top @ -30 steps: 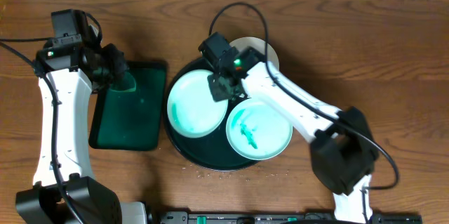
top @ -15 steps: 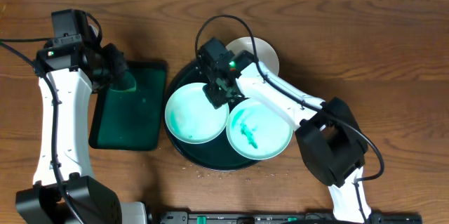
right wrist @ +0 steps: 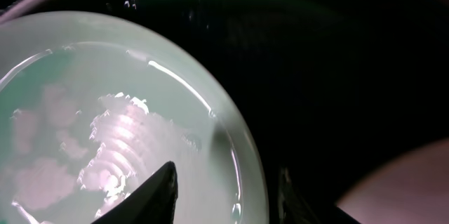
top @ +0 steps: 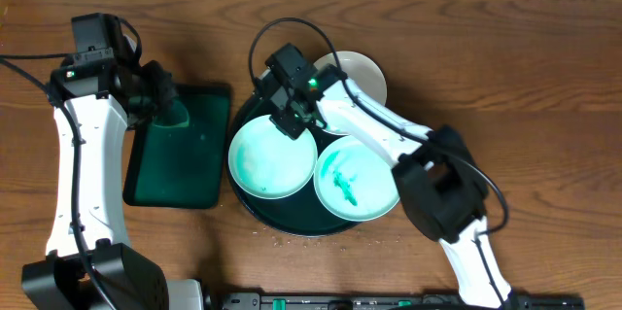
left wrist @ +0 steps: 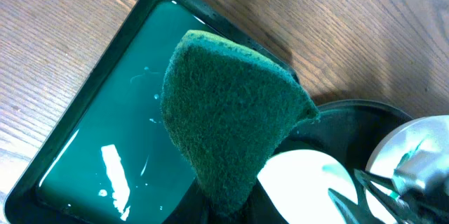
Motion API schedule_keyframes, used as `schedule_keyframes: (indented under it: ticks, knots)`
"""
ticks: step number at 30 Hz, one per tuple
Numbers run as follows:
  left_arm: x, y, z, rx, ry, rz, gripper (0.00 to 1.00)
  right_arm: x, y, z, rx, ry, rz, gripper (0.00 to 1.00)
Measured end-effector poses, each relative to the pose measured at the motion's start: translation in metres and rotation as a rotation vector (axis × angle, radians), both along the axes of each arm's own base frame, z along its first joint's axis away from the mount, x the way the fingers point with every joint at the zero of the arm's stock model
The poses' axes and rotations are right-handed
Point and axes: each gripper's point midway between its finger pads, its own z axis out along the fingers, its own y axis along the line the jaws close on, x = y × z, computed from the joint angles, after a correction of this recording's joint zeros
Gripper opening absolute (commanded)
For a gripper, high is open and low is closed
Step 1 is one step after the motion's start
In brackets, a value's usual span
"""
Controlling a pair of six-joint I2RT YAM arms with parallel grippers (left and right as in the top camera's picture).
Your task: Clean dirty plates on tray and stack at the side
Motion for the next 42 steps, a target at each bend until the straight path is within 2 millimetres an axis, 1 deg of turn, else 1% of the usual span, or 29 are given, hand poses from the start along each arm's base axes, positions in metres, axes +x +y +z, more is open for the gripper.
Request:
schedule_keyframes:
  ticks: [2,4,5,6,9,11,12,15,16,19,20,22,24,27,31,32,34,36,39,42]
  knots:
    - [-0.001,0.000,-0.001,-0.001,0.004,0.000,0.07,0.000,0.001,-0.007,-0.018,0.020,0.017,0.36]
    - [-0.002,-0.001,-0.001,-0.002,0.009,0.000,0.07,0.000,0.002,-0.018,-0.043,0.048,0.030,0.17]
    - [-0.002,-0.001,-0.001,-0.003,0.011,0.000,0.08,0.000,0.001,-0.021,-0.051,0.051,0.026,0.05]
    - [-0.003,-0.001,-0.002,-0.003,0.015,0.000,0.07,0.000,-0.001,-0.021,-0.057,0.056,0.021,0.01]
    - [-0.008,-0.002,-0.004,-0.009,0.036,0.000,0.07,-0.003,-0.007,-0.018,-0.073,0.092,-0.009,0.01]
    - [-0.014,-0.003,-0.006,-0.014,0.061,0.000,0.07,-0.009,-0.015,-0.016,-0.096,0.134,-0.050,0.01]
    - [-0.018,-0.005,-0.008,-0.018,0.078,-0.002,0.07,-0.012,-0.018,-0.015,-0.107,0.163,-0.089,0.01]
    - [-0.020,-0.012,-0.009,-0.020,0.094,-0.019,0.07,-0.018,-0.025,-0.008,-0.131,0.215,-0.179,0.01]
    - [-0.020,-0.016,-0.009,-0.020,0.097,-0.031,0.07,-0.021,-0.028,-0.005,-0.146,0.243,-0.254,0.01]
    - [-0.021,-0.035,-0.010,-0.018,0.107,-0.085,0.07,-0.023,-0.036,-0.004,-0.175,0.275,-0.376,0.01]
    - [-0.021,-0.041,-0.010,-0.017,0.110,-0.105,0.07,-0.024,-0.037,-0.004,-0.179,0.278,-0.396,0.01]
    - [-0.020,-0.061,-0.010,-0.017,0.108,-0.160,0.07,-0.022,-0.038,-0.004,-0.183,0.278,-0.447,0.01]
    - [-0.017,-0.073,-0.013,-0.016,0.099,-0.188,0.08,-0.020,-0.038,-0.004,-0.179,0.271,-0.469,0.01]
    - [-0.020,-0.090,-0.029,-0.021,0.113,-0.219,0.07,-0.016,-0.038,-0.010,-0.174,0.259,-0.494,0.01]
    - [-0.038,-0.108,-0.067,-0.034,0.179,-0.240,0.07,-0.020,-0.041,-0.022,-0.180,0.267,-0.504,0.01]
    - [-0.041,-0.111,-0.074,-0.037,0.187,-0.239,0.07,-0.020,-0.041,-0.022,-0.178,0.268,-0.506,0.01]
    - [-0.049,-0.120,-0.096,-0.042,0.203,-0.247,0.07,-0.020,-0.040,-0.022,-0.174,0.271,-0.510,0.01]
    - [-0.053,-0.127,-0.112,-0.046,0.200,-0.245,0.07,-0.020,-0.040,-0.022,-0.174,0.271,-0.511,0.01]
    - [-0.058,-0.126,-0.131,-0.025,0.195,-0.219,0.07,-0.020,-0.040,-0.022,-0.172,0.271,-0.510,0.01]
    - [-0.055,-0.119,-0.148,0.020,0.155,-0.189,0.07,-0.020,-0.040,-0.022,-0.171,0.270,-0.510,0.01]
